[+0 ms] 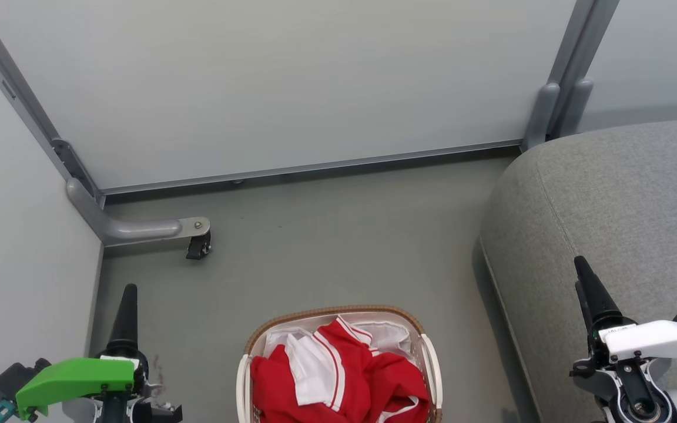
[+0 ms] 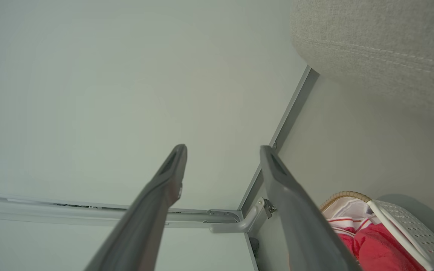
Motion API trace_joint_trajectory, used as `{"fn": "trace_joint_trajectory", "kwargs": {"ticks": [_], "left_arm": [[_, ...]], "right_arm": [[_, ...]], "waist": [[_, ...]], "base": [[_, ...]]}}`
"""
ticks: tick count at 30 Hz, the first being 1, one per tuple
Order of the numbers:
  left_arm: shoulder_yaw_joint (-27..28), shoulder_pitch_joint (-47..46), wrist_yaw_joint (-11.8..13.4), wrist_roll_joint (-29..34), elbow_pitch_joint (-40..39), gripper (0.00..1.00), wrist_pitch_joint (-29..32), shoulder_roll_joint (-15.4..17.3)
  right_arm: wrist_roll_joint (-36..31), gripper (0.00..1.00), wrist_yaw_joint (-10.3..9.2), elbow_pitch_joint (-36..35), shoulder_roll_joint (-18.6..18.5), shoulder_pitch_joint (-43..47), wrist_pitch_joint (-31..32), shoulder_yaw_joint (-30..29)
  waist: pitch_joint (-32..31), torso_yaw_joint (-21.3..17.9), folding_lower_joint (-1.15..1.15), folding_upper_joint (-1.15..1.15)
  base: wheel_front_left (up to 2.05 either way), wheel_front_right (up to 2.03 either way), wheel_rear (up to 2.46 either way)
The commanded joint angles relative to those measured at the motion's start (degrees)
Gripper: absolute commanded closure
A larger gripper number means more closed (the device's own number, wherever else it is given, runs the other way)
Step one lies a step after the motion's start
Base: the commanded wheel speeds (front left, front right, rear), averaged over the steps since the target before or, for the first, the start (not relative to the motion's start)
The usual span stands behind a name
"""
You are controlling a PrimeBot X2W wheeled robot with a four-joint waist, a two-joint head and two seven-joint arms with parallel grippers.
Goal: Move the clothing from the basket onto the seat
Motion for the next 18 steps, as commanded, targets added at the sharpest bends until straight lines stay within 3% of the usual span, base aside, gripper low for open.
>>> {"fn": "trace_joint_trajectory", "kwargs": {"ticks": [1,18], "left_arm": [[-0.3,-2.11,0.0,3.33,-0.85,0.0,-0.64,0.34],[-4.34,-3.52,1.89,23.04,1.74,0.0,-4.58,0.57]], "right_arm": [[-3.04,0.0,0.02,-0.94,-0.72,-1.91,-0.73,0.13],[-21.57,0.0,0.02,-1.42,-0.84,-3.14,-4.69,1.15]], "waist": [[0.02,0.03,0.0,0.0],[0.0,0.33,0.0,0.0]], "base": [[0.0,0.0,0.0],[0.0,0.0,0.0]]}}
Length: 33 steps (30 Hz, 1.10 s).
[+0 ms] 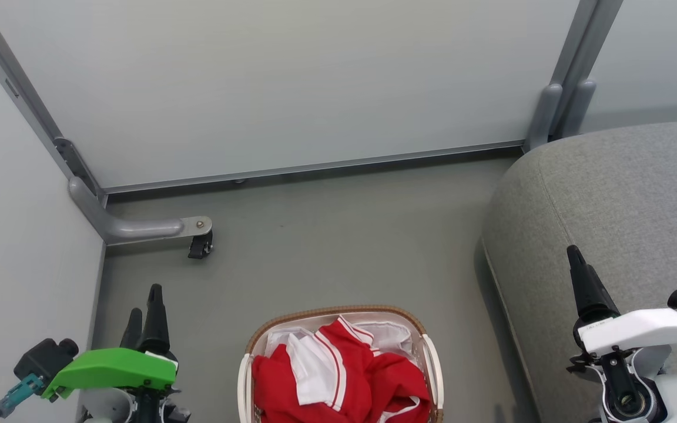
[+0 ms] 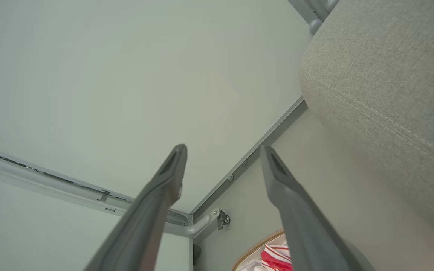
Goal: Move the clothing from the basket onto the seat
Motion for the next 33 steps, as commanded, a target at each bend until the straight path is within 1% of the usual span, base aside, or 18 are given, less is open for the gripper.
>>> {"fn": "trace_joint_trajectory", "kwargs": {"ticks": [1,2,5,13,20,33], "left_arm": [[-0.52,-2.39,0.29,2.46,-0.28,0.0,-0.65,0.5],[-0.99,-2.51,0.54,4.18,0.1,0.0,-1.06,0.55],[-1.74,-2.71,0.92,6.82,0.64,0.0,-1.66,0.58],[-3.25,-2.89,2.25,12.87,1.64,0.0,-3.19,0.61],[-4.71,-3.13,3.13,18.06,2.5,0.0,-4.45,0.64],[-7.26,-3.32,4.84,26.76,2.94,0.0,-6.55,0.87]], "right_arm": [[-2.34,0.0,0.02,-0.89,-0.47,-1.75,-0.76,0.14],[-4.13,0.0,0.02,-0.93,-0.45,-1.76,-1.17,0.37],[-6.74,0.0,0.02,-0.93,-0.47,-1.87,-1.79,0.77],[-13.54,0.0,0.02,-0.69,-0.67,-1.94,-3.32,2.97],[-19.25,0.0,0.02,-0.35,-0.79,-1.95,-4.57,3.73],[-28.02,0.0,0.03,0.62,-1.04,-2.06,-6.67,5.68]], "waist": [[0.0,0.03,0.0,0.0],[0.0,0.06,0.0,0.0],[0.01,0.12,0.0,0.0],[0.03,0.22,0.0,0.0],[0.1,0.3,0.0,0.0],[0.15,0.2,0.0,0.0]], "base": [[0.0,0.0,0.0],[0.0,0.0,0.0],[0.0,0.0,0.0],[0.0,0.0,0.0],[0.0,0.0,0.0],[0.0,0.0,0.0]]}}
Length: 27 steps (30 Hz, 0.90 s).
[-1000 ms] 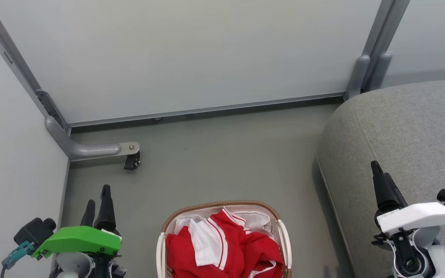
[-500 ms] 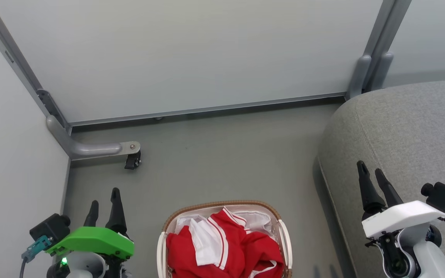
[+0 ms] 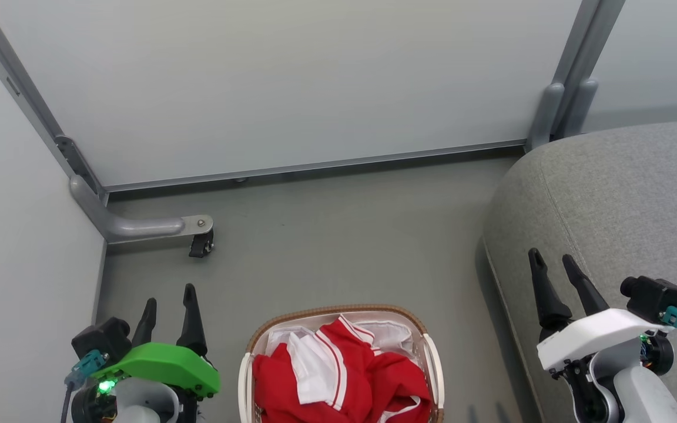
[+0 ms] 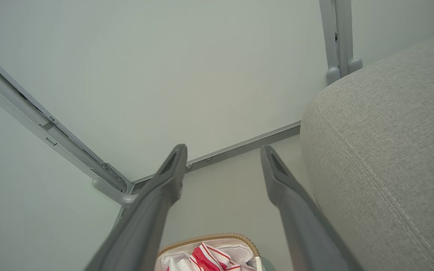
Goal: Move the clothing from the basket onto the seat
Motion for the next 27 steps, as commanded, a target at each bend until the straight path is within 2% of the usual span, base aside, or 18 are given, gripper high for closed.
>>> {"fn": "trace_joint_trajectory", "kwargs": {"ticks": [1,19,27], "left_arm": [[-0.39,-1.69,0.4,2.07,-0.53,0.0,-0.7,0.59],[-2.22,-1.57,2.46,12.2,-3.26,0.0,-3.17,1.0],[-2.11,-0.73,2.56,15.41,-2.99,0.0,-4.18,0.91]], "right_arm": [[-1.75,0.0,0.03,-0.28,-0.66,-1.38,-0.69,0.26],[-12.21,0.0,0.03,-1.61,-0.25,-2.8,-3.19,-0.96],[-16.18,0.0,0.03,-0.64,-0.15,-1.98,-4.19,-0.31]], "waist": [[-0.04,0.04,0.0,0.0],[-0.36,0.14,0.0,0.0],[-0.62,0.04,0.0,0.0]], "base": [[0.0,0.0,0.0],[0.0,0.0,0.0],[0.0,0.0,0.0]]}}
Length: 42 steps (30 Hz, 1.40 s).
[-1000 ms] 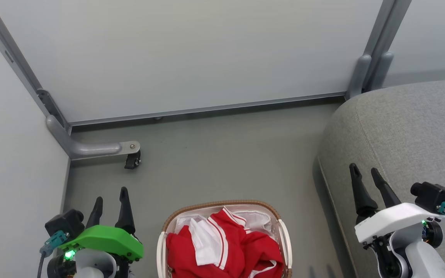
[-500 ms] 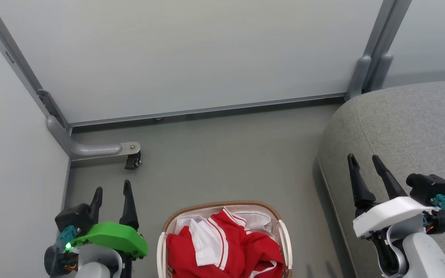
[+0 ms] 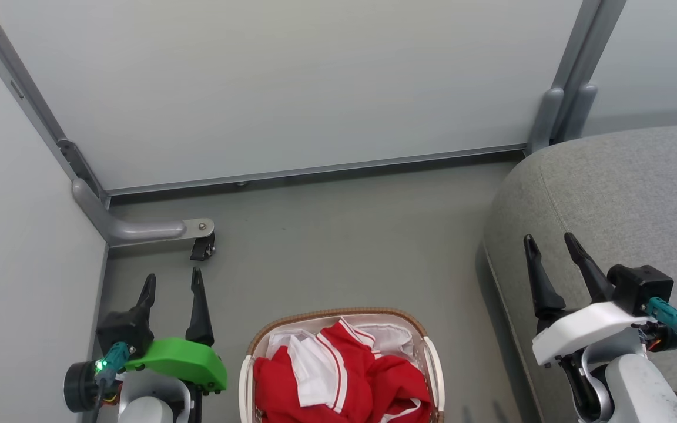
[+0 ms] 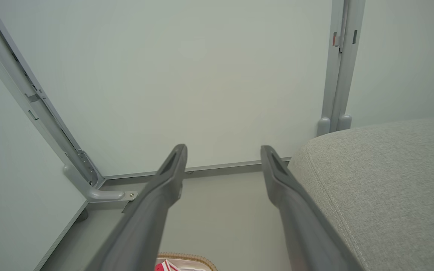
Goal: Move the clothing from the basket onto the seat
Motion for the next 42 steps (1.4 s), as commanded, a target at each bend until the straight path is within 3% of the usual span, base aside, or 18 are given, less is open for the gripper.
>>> {"fn": "trace_joint_trajectory", "kwargs": {"ticks": [1,16,22,31,42], "left_arm": [[0.05,-0.2,0.06,1.41,0.12,0.0,-0.47,0.33],[-0.99,1.76,-0.97,5.74,2.79,0.0,-2.21,-0.3],[-2.93,0.91,-2.09,4.36,4.62,0.0,-2.76,-0.27],[-7.45,-4.53,-3.93,3.4,9.04,0.0,-3.76,-0.25],[-12.3,-14.9,-3.28,0.12,17.95,0.0,-3.58,-0.2]], "right_arm": [[-1.32,0.0,0.02,0.37,-0.14,-0.04,-0.54,0.18],[-6.87,0.0,0.01,3.53,0.09,0.2,-2.29,1.61],[-9.05,0.0,0.0,2.88,-0.01,-1.26,-2.89,1.69],[-11.64,0.0,0.0,-0.33,0.76,-5.1,-3.85,1.02],[-10.7,0.0,0.0,-4.92,1.3,-12.49,-3.72,1.21]], "waist": [[0.02,-0.03,0.0,0.0],[0.47,-0.65,0.0,0.0],[2.2,-1.49,0.0,0.0],[9.92,-3.41,0.0,0.0],[22.23,-6.93,0.0,0.0]], "base": [[0.0,0.0,0.0],[0.0,0.0,0.0],[0.0,0.0,0.0],[0.0,0.0,0.0],[0.0,0.0,0.0]]}}
